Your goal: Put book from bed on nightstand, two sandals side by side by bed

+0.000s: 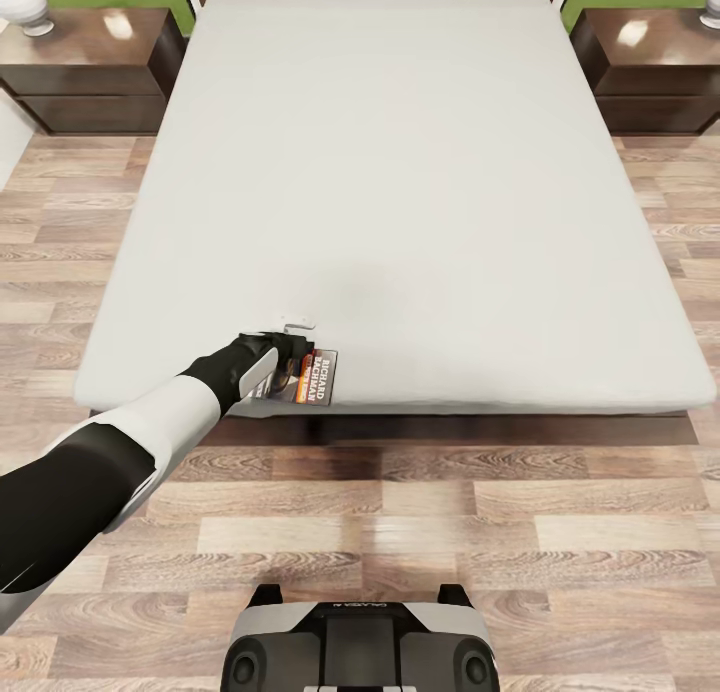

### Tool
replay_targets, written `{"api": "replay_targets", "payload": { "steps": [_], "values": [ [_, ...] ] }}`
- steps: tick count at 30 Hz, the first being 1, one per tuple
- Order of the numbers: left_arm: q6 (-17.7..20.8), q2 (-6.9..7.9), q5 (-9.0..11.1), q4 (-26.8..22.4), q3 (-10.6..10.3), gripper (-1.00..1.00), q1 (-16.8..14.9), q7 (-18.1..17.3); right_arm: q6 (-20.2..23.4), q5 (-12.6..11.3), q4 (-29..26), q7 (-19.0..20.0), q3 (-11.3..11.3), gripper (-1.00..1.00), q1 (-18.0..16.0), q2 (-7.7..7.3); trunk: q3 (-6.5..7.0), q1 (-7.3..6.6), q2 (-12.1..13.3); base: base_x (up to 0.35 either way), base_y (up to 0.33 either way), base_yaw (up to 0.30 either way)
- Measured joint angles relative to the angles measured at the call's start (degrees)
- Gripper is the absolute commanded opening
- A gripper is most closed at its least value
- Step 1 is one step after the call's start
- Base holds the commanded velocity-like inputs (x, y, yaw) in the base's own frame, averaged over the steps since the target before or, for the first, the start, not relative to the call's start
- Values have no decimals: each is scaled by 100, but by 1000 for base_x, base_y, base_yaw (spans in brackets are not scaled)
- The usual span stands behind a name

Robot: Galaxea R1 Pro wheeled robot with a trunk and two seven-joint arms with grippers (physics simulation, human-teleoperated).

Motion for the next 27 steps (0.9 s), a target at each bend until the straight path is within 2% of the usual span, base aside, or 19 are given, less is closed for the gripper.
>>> {"api": "replay_targets", "payload": {
  "steps": [27],
  "values": [
    [0, -6, -9, -62, 0, 100, 0, 6, -2, 1, -7, 2, 0, 100, 0, -5, 0, 0, 0, -24, 0, 0]
  ]
}}
